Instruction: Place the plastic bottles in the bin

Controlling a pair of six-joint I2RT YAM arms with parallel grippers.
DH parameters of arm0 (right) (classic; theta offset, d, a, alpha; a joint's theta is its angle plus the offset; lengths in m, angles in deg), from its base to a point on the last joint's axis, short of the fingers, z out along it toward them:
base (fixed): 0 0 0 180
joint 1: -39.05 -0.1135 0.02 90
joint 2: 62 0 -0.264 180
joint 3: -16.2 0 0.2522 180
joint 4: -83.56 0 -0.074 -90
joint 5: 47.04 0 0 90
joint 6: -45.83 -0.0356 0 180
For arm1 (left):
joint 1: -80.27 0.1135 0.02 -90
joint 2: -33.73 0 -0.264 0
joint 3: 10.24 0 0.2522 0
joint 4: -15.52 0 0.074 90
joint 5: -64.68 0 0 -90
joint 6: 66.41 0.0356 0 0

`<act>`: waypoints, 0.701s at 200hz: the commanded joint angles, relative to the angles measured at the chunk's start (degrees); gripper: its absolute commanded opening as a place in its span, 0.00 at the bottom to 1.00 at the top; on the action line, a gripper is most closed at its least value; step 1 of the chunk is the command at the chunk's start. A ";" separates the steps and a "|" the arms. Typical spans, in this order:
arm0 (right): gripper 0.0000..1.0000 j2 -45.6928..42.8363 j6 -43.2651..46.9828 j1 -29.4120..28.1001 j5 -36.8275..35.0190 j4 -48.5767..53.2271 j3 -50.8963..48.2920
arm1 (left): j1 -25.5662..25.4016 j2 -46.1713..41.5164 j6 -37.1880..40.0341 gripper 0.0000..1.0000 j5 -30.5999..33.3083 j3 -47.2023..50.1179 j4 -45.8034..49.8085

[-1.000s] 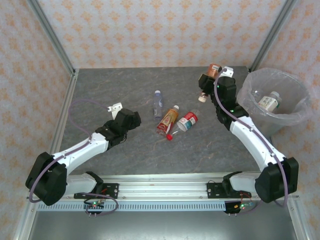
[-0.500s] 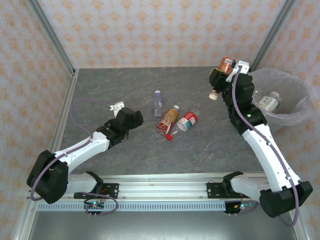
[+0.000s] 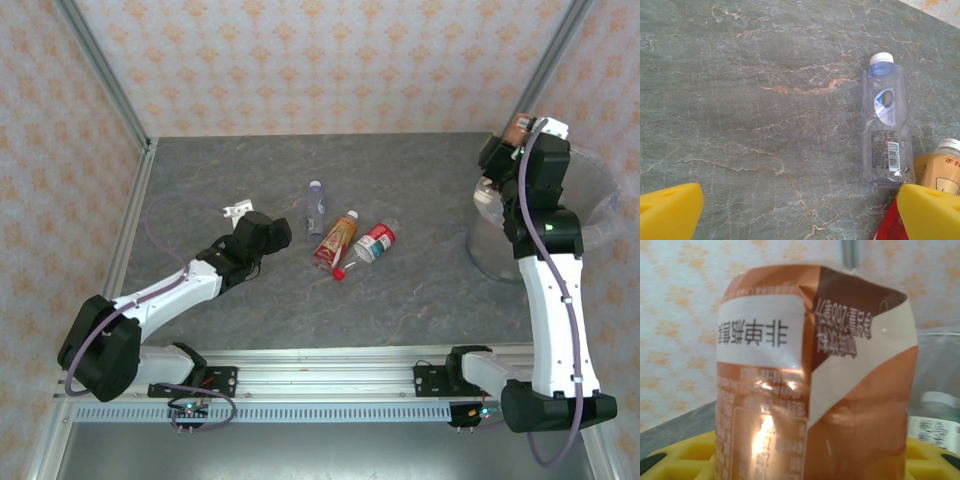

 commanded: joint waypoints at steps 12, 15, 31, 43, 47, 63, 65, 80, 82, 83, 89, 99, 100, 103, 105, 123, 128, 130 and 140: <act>0.37 1.00 3.67 5.30 -8.39 0.74 0.43 | 0.73 -1.15 2.47 1.00 -0.57 -0.53 -1.50; 0.37 1.22 4.00 5.71 -9.16 0.38 0.33 | 0.73 -1.28 2.59 1.00 -0.66 -0.38 -1.60; 0.37 2.42 4.82 7.78 -12.49 -1.50 -0.15 | 0.73 -2.21 3.01 1.00 -0.82 0.06 -2.10; 0.38 3.44 4.41 9.35 -13.73 -2.51 -0.07 | 0.73 -2.62 3.23 1.00 -0.92 0.18 -2.12; 0.38 3.82 4.21 9.85 -14.06 -2.70 0.07 | 0.73 -2.76 3.23 1.00 -0.92 0.23 -2.07; 0.39 5.06 3.40 11.71 -16.56 -3.26 0.05 | 0.73 -2.92 3.07 1.00 -0.83 0.38 -1.98; 0.39 5.16 3.34 12.03 -16.77 -3.52 -0.09 | 0.67 -2.90 3.02 1.00 -0.83 0.38 -2.00; 0.39 5.36 2.63 13.84 -17.43 -5.37 -1.36 | 0.73 -2.91 2.79 1.00 -1.00 0.60 -1.86; 0.39 5.37 2.51 14.12 -17.34 -5.58 -1.56 | 0.73 -2.94 2.73 1.00 -1.07 0.64 -1.86; 0.39 5.37 2.44 14.25 -17.31 -5.69 -1.65 | 0.73 -2.96 2.72 1.00 -1.13 0.64 -1.86; 0.40 5.42 2.13 14.83 -16.87 -5.96 -1.88 | 0.71 -2.98 2.71 1.00 -1.10 0.73 -1.77; 0.40 5.42 1.86 15.73 -15.84 -5.84 -2.13 | 0.71 -3.09 2.75 1.00 -1.16 0.82 -1.77; 0.40 6.05 1.85 15.80 -15.72 -5.82 -2.16 | 0.72 -3.08 2.73 1.00 -1.13 0.82 -1.77; 0.41 6.76 1.86 15.99 -15.42 -5.80 -2.25 | 0.73 -3.07 2.71 1.00 -1.10 0.89 -1.77; 0.41 6.95 1.85 16.08 -15.15 -5.80 -2.27 | 0.69 -3.07 2.68 1.00 -1.05 0.90 -1.77; 0.44 8.21 2.15 16.43 -12.80 -5.65 -3.13 | 0.69 -3.07 2.79 1.00 -1.11 0.89 -1.76; 0.45 8.62 2.22 16.47 -12.21 -5.48 -3.33 | 0.70 -3.07 2.79 1.00 -1.22 0.82 -1.76; 0.45 8.71 2.29 16.42 -12.08 -5.39 -3.37 | 0.72 -3.07 2.79 1.00 -1.26 0.84 -1.81; 0.47 9.38 2.37 16.41 -10.32 -4.78 -3.59 | 0.73 -3.00 2.88 1.00 -1.42 0.73 -1.81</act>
